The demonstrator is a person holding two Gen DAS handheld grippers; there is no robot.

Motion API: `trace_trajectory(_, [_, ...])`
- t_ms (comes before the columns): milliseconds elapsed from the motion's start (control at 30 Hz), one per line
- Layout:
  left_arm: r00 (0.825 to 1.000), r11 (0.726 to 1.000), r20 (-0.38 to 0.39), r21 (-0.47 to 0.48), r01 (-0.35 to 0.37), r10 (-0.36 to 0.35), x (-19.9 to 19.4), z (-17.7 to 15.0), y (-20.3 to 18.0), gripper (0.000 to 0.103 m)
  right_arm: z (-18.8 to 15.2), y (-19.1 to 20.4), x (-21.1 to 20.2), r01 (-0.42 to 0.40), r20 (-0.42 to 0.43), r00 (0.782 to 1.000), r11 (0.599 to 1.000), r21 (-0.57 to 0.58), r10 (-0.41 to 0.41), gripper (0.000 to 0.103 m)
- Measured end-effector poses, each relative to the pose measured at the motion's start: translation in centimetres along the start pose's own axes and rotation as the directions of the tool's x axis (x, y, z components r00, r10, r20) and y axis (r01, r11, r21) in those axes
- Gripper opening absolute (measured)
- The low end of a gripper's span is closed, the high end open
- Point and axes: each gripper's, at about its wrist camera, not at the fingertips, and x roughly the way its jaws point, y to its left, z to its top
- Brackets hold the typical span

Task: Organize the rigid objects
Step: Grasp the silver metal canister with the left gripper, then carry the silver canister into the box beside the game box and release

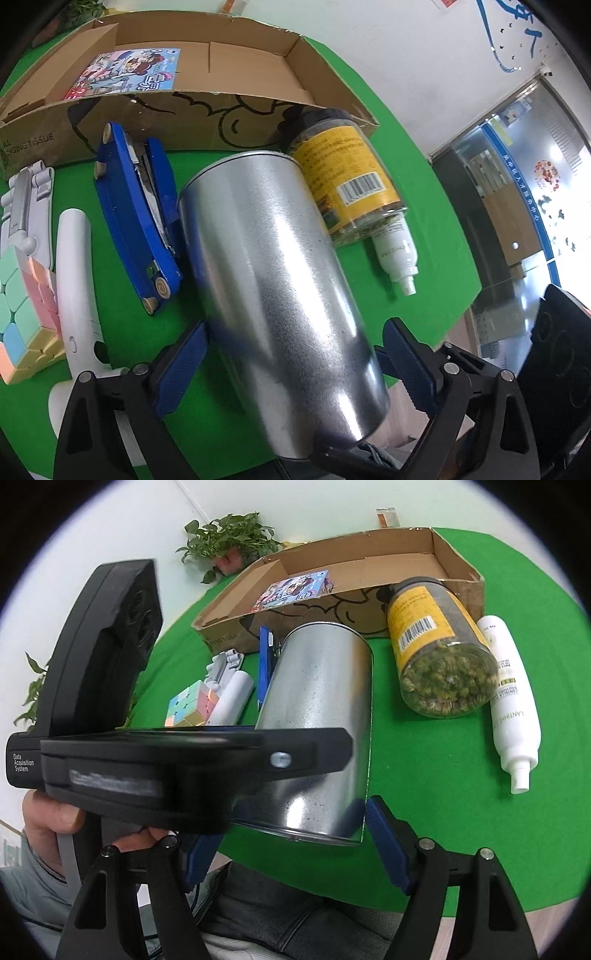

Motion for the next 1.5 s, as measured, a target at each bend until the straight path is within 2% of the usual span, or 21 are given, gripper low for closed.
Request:
trace_trajectory(200, [1.0, 0.999, 0.0, -0.035, 0.029, -0.029, 0.6, 0.6, 1.0, 0.087, 0.3, -1.3, 1.0, -0.041, -0.031, 0.999, 0.998, 0.051, 0.043, 0.082])
trace_trajectory(500, [0.999, 0.998, 0.025, -0.049, 0.04, -0.038, -0.2, 0.6, 1.2, 0.085, 0.5, -0.3, 1.0, -0.005, -0.017, 1.0, 1.0, 0.028, 0.005, 0.082])
trace_trajectory(933, [0.987, 1.0, 0.164, 0.026, 0.001, -0.005, -6.0, 0.6, -0.8, 0.083, 1.6, 1.8, -1.6, 0.005, 0.104, 0.995, 1.0, -0.03, -0.002, 0.081])
trace_trajectory(1233, [0.963, 0.997, 0.268, 0.079, -0.014, -0.008, -10.8, 3.7, -3.0, 0.083, 5.3, 2.8, -4.4, 0.018, 0.192, 0.981, 0.996, -0.086, -0.001, 0.081])
trace_trajectory(1500, [0.949, 0.995, 0.314, 0.096, -0.013, -0.018, -13.6, 8.4, -3.5, 0.083, 9.5, 3.1, -5.1, 0.041, 0.236, 0.972, 0.99, -0.132, -0.008, 0.081])
